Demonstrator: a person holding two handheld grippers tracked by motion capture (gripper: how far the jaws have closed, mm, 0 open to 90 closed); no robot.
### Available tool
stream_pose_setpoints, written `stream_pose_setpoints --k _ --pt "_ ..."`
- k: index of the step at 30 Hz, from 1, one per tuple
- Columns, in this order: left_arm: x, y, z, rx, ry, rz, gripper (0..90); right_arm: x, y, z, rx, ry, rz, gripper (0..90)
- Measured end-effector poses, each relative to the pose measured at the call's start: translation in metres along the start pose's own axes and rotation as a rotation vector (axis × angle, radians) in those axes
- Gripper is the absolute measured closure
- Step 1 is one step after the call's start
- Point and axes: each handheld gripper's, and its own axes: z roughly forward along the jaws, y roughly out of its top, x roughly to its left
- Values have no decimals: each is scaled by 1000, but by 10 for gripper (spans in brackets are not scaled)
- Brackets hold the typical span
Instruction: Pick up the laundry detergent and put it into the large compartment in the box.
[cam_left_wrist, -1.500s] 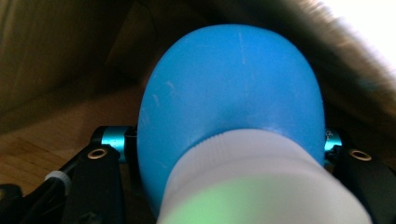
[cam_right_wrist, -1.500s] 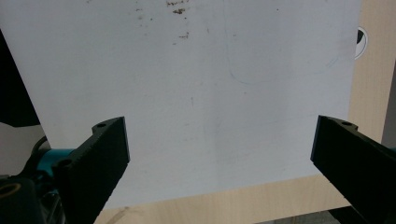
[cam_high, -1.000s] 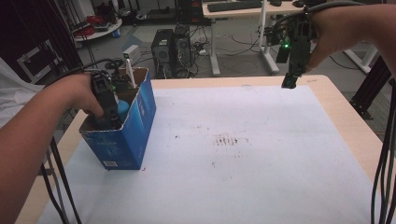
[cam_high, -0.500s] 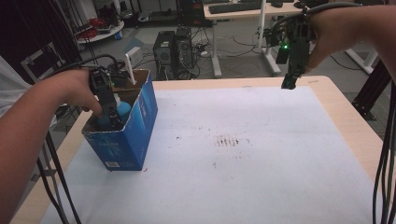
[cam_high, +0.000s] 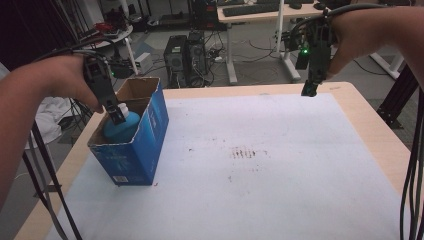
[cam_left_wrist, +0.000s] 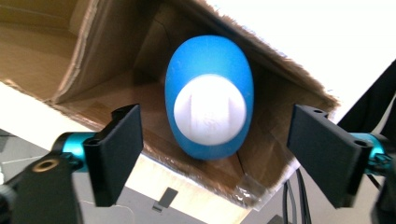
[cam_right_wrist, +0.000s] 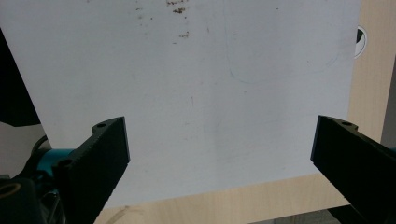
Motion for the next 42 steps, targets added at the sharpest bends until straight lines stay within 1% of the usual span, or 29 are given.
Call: stream_pose_setpoints --k 4,8,9,12,14,16,18,19,23,24,25,26,28,29,31,33,34,35,38,42 --pt "-6 4 -14 -15 5 46 172 0 0 0 1 -1 -1 34" --pt "-13 10 -25 -31 17 76 156 -1 0 0 -1 1 -5 34" --pt "-15 12 -27 -32 18 82 142 0 1 0 -1 1 -5 34" --pt "-21 19 -32 -31 13 103 141 0 1 0 -1 -1 -3 34" --pt "-26 24 -34 -35 14 127 140 0 2 0 0 2 -3 34" --pt "-32 29 -36 -54 33 145 85 0 2 0 0 2 -5 34" --pt "-38 36 -37 -64 22 172 85 0 2 0 -3 3 -5 34" --pt "-41 39 -36 -63 17 189 85 1 2 0 -2 3 -5 34" --pt "-52 52 -31 -47 -4 230 85 2 2 0 3 3 -2 34" --pt "-55 56 -30 -45 -1 243 82 2 2 0 2 2 -6 34" --pt "-58 59 -29 -43 12 257 57 2 2 0 2 3 -8 34" --pt "-61 62 -28 -42 15 269 49 3 3 0 5 3 -8 34" --pt "-66 68 -25 -46 8 298 49 3 4 0 7 6 -9 34" --pt "-69 70 -24 -50 3 310 31 3 5 0 7 8 -13 34" --pt "-74 75 -21 -47 -9 325 20 4 6 1 9 7 -15 34" --pt "-78 80 -18 -46 -17 354 17 5 8 0 8 6 -15 34" --pt "-80 82 -16 -44 -28 362 16 5 8 0 4 7 -22 34" --pt "-82 84 -15 -45 -33 369 17 5 8 -1 4 7 -18 34" --pt "-88 90 -8 -30 -53 403 17 5 9 -1 4 7 -19 34" --pt "-93 97 1 -24 -50 457 17 6 9 -2 8 6 -17 34"
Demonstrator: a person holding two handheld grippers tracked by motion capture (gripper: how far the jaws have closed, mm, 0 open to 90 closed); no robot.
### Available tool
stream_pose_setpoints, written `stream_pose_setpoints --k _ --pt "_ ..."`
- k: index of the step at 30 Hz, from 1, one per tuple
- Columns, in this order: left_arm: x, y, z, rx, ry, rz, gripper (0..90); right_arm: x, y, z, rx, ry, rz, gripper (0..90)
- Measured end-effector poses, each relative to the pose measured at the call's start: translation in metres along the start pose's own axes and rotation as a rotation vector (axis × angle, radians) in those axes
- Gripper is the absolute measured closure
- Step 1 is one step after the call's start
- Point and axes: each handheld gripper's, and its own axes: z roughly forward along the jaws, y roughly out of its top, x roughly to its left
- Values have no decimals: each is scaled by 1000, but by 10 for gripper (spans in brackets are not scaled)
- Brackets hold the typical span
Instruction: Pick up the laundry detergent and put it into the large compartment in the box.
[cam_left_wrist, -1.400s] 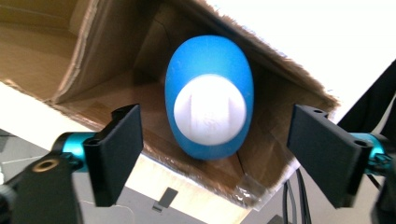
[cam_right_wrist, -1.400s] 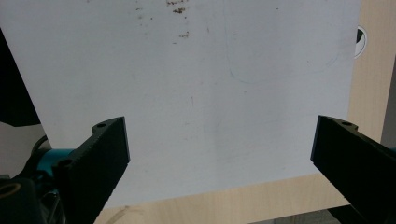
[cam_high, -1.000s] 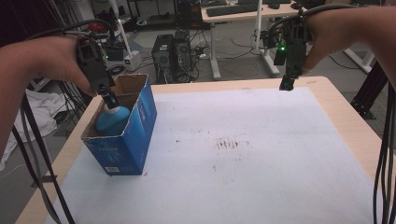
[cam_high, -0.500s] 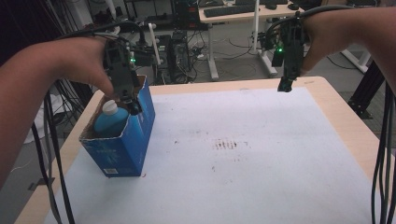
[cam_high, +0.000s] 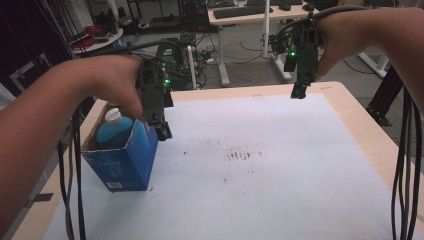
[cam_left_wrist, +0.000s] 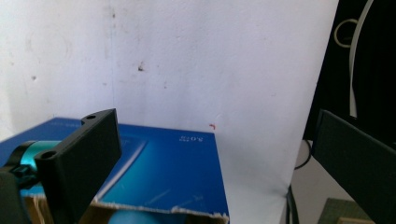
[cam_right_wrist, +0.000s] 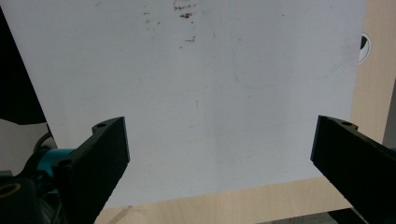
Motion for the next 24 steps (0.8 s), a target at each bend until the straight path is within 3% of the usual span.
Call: stream_pose_setpoints --k 3,18,24 --pt "1 4 7 16 10 22 17 0 -2 0 -2 0 2 34" --pt "9 28 29 31 1 15 17 -1 -10 -4 -17 -6 1 34" --pt "10 29 33 29 -9 15 17 0 -11 -4 -12 -4 2 34"
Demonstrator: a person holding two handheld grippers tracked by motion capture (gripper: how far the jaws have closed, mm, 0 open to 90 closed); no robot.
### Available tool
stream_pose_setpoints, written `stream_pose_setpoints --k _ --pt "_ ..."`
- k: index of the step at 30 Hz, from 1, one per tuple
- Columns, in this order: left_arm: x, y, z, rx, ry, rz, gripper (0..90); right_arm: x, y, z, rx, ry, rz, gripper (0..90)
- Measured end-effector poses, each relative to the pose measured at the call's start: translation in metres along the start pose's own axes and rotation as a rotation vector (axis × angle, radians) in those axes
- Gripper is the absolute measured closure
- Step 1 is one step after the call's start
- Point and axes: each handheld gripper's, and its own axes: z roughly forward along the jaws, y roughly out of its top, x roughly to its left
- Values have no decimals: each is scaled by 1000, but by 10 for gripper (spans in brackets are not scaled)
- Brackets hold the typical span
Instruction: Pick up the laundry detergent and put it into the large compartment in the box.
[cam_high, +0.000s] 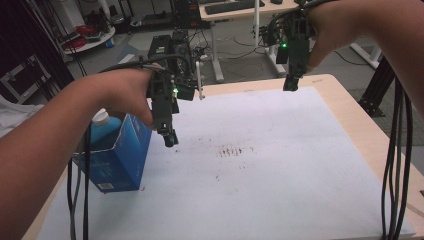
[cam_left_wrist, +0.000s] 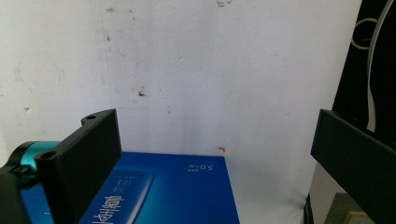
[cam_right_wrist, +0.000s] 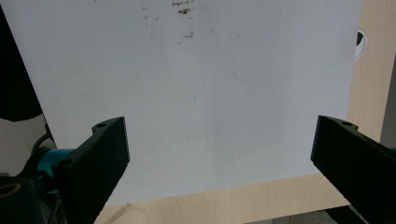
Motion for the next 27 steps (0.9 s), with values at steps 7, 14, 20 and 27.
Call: stream_pose_setpoints --k 7,14,20,27 --pt "-1 -5 0 3 -6 -9 17 2 2 -1 -3 -6 0 34" --pt "-2 -9 -1 5 -7 -15 17 3 4 -1 -4 -6 -3 34" --pt "-2 -11 0 3 -10 -23 17 4 5 -1 4 -5 1 34" --pt "-1 -10 1 0 -21 -22 17 3 4 0 4 -6 1 34"
